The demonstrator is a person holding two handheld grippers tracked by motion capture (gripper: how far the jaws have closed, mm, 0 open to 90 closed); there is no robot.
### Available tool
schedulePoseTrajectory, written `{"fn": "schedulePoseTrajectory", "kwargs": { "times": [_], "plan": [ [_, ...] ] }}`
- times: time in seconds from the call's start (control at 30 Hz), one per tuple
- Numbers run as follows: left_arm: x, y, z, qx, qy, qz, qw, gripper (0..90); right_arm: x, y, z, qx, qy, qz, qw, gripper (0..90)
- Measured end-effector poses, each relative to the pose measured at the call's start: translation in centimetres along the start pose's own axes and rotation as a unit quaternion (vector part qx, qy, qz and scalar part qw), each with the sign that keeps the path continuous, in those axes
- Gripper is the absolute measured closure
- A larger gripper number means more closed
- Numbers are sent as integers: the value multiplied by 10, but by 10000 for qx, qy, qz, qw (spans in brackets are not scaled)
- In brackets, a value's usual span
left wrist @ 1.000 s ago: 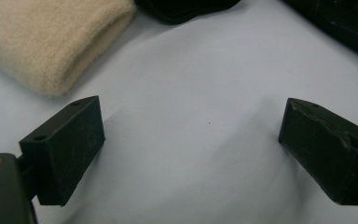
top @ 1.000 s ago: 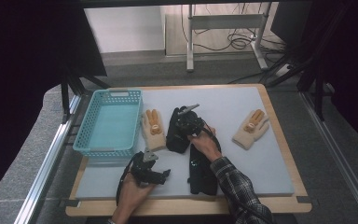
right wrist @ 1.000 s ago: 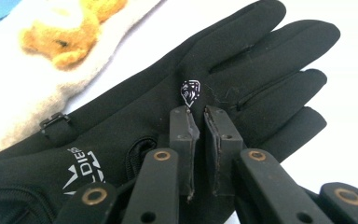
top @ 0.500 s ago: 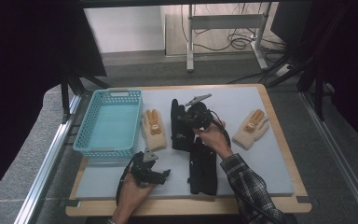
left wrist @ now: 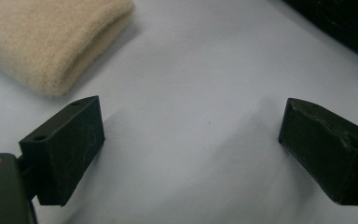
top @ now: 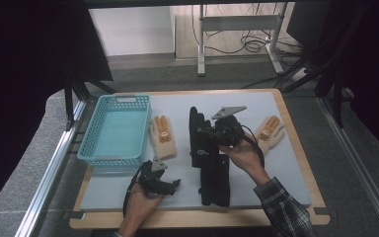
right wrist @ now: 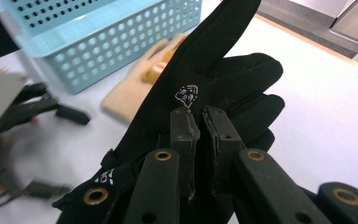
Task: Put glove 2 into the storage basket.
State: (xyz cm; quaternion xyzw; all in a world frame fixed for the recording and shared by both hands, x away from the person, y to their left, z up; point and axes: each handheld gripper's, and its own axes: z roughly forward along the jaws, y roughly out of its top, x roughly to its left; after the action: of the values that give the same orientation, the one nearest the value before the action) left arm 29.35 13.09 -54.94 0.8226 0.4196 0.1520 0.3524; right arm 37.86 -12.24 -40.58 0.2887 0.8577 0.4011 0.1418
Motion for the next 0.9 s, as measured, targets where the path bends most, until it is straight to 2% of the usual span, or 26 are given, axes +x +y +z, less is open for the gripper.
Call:
{"fn": "schedulePoseTrajectory", "kwargs": {
  "times": [0.03, 0.07, 0.17, 0.23, 0.27, 0.3, 0.33, 0.37, 0.4, 0.47, 0.5, 0.67, 0.77, 0.8, 0.83, 0.87, 0.9],
  "plan": [
    [0, 0, 0, 0, 0, 0, 10000, 70, 0, 0, 0, 0, 0, 0, 10000, 815],
    [0, 0, 0, 3, 0, -2, 10000, 70, 5, -7, -10, 5, 19, 1, 10000, 814],
    [0, 0, 0, 9, -3, -2, 10000, 70, 11, -20, -22, 33, 47, 10, 10000, 813],
    [0, 0, 0, 6, -3, -2, 10000, 70, 12, -23, -25, 48, 59, 24, 10000, 813],
    [0, 0, 0, 3, -1, -4, 10000, 70, 17, -35, -30, 107, 96, 71, 9999, 812],
    [0, 0, 0, 3, -1, -4, 10000, 70, 17, -35, -30, 107, 96, 71, 9999, 812],
    [0, 0, 0, 3, -2, -7, 10000, 70, 20, -46, -30, 158, 105, 71, 9998, 811],
    [0, 0, 0, 7, -4, -5, 10000, 70, 20, -46, -30, 158, 105, 71, 9998, 811],
    [0, 0, 0, 2, 0, -6, 10000, 70, 23, -57, -27, 213, 105, 107, 9997, 810],
    [0, 0, 0, 1, 1, -7, 10000, 70, 24, -63, -24, 248, 100, 112, 9996, 810],
    [0, 0, 0, -8, 1, -18, 10000, 70, 26, -73, -17, 313, 29, 125, 9994, 809],
    [0, 0, 0, 7, -1, -6, 10000, 70, 27, -89, -8, 388, 7, 266, 9989, 802],
    [0, 0, 0, -4, 4, -7, 10000, 70, 30, -101, 0, 413, -43, 341, 9986, 745],
    [0, 0, 0, -9, 1, -10, 10000, 70, 33, -107, 4, 454, -39, 357, 9983, 654],
    [0, 0, 0, -9, 1, -10, 10000, 70, 33, -107, 4, 454, -39, 357, 9983, 654],
    [0, 0, 0, -1, 1, -1, 10000, 70, 33, -109, 5, 417, 24, 361, 9985, 571],
    [0, 0, 0, -9, 1, -11, 10000, 70, 33, -109, 5, 417, 24, 361, 9985, 571]
  ]
}}
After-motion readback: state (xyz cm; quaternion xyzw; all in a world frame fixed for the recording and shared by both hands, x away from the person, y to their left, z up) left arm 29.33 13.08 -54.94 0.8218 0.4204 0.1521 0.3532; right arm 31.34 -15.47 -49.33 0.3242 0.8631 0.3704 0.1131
